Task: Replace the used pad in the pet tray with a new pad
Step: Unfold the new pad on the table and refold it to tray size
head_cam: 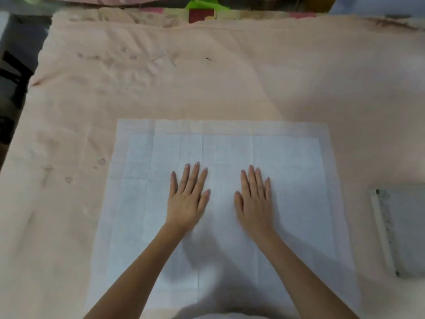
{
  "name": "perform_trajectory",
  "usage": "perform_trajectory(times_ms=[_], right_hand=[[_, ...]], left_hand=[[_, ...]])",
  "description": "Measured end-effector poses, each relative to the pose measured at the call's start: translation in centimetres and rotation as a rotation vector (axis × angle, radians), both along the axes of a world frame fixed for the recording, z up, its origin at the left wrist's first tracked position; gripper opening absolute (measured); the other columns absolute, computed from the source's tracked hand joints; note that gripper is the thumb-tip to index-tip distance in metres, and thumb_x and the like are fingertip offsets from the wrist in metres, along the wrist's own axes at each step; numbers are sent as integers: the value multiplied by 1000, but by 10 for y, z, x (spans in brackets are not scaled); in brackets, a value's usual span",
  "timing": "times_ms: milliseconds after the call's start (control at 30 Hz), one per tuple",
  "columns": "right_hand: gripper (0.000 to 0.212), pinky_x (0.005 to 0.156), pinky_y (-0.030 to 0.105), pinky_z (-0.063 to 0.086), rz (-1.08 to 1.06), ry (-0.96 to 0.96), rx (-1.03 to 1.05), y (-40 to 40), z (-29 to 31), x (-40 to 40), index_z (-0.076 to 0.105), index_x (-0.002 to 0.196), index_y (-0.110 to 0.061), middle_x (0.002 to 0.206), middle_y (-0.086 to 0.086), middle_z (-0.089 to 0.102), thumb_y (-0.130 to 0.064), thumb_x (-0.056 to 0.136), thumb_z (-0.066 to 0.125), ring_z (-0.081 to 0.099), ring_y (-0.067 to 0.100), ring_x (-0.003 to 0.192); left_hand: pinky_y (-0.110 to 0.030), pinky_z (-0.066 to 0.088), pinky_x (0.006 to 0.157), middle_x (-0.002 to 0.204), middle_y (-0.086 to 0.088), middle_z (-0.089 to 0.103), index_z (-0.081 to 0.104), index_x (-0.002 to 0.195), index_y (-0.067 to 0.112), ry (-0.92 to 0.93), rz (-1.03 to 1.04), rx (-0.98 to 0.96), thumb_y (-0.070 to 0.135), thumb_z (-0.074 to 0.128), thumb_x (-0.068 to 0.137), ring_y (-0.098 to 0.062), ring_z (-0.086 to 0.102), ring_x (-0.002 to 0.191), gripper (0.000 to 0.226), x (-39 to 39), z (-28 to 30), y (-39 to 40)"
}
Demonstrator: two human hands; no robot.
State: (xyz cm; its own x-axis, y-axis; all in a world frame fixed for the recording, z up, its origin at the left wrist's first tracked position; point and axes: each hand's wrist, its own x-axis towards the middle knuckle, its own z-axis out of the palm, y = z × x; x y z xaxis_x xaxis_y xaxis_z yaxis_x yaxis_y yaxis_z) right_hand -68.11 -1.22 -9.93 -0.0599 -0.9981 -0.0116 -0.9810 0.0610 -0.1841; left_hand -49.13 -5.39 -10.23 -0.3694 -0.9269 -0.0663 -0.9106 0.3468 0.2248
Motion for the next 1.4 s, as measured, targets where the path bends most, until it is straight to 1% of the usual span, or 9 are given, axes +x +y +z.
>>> perform_trajectory(times_ms=[300, 433, 567, 700, 867, 1033, 1133, 1267, 1400], right_hand=[[55, 114, 53, 23, -11, -8, 47, -7, 13, -2, 34, 144, -6, 153, 14, 27, -32, 96, 27, 22, 30, 143], [59, 116, 47, 19, 24, -47, -24, 8, 36, -10, 41, 140, -2, 150, 17, 33, -33, 90, 40, 27, 32, 141], [63, 116, 41, 14, 209, -62, -24, 60, 50, -18, 48, 136, -3, 148, 15, 37, -33, 80, 50, 31, 30, 140], [73, 114, 42, 18, 412, 15, 86, 130, 45, -18, 54, 132, -8, 145, 13, 43, -43, 69, 60, 39, 29, 136], [83, 110, 42, 22, 401, 82, 208, 181, 39, -21, 60, 124, -9, 140, 14, 49, -47, 52, 71, 47, 29, 129], [78, 107, 42, 34, 387, 121, 147, 195, 39, -21, 66, 116, -9, 131, 14, 58, -43, 47, 77, 57, 27, 119], [74, 93, 45, 49, 393, 129, 111, 196, 41, -18, 69, 112, -7, 125, 15, 62, -37, 45, 81, 61, 27, 114], [66, 87, 41, 53, 390, 164, 60, 198, 43, -13, 72, 107, -6, 120, 15, 65, -27, 45, 84, 64, 27, 110], [59, 81, 35, 55, 397, 173, 7, 195, 42, -12, 74, 99, -7, 111, 13, 70, -19, 43, 87, 68, 24, 102]], left_hand=[[-50, 0, 118, 159, -1, 4, 11, 152, 21, -29, -18, 26, 45, 16, 99, -22, 1, 147, 58, 0, 5, -3], [-50, 16, 117, 155, -9, 23, 30, 147, 13, 66, -150, -63, 47, 32, 96, -28, 19, 144, 61, 5, 30, 14], [-48, 20, 116, 153, -11, 29, 33, 146, 11, 105, -349, -128, 46, 47, 91, -30, 25, 142, 66, 22, 45, 72], [-46, 16, 115, 153, -9, 29, 36, 145, 14, 42, -495, -2, 42, 61, 81, -29, 24, 142, 74, 38, 41, 140], [-45, 12, 114, 150, -11, 34, 43, 141, 11, -21, -507, 23, 48, 66, 78, -30, 30, 139, 76, 60, 36, 179], [-53, 39, 104, 137, -17, 51, 53, 133, 7, -79, -431, -32, 31, 78, 69, -33, 50, 126, 73, 58, 38, 193], [-55, 47, 94, 128, -21, 59, 58, 128, 5, -144, -411, -154, 15, 53, 81, -38, 57, 117, 48, 49, 39, 198], [-53, 54, 80, 114, -24, 65, 68, 114, 3, -198, -410, -202, 9, 30, 81, -42, 63, 105, 51, 40, 47, 203], [-55, 53, 81, 115, -25, 65, 67, 115, 2, -206, -370, -162, 19, 66, 79, -43, 63, 105, 40, 36, 50, 205]])
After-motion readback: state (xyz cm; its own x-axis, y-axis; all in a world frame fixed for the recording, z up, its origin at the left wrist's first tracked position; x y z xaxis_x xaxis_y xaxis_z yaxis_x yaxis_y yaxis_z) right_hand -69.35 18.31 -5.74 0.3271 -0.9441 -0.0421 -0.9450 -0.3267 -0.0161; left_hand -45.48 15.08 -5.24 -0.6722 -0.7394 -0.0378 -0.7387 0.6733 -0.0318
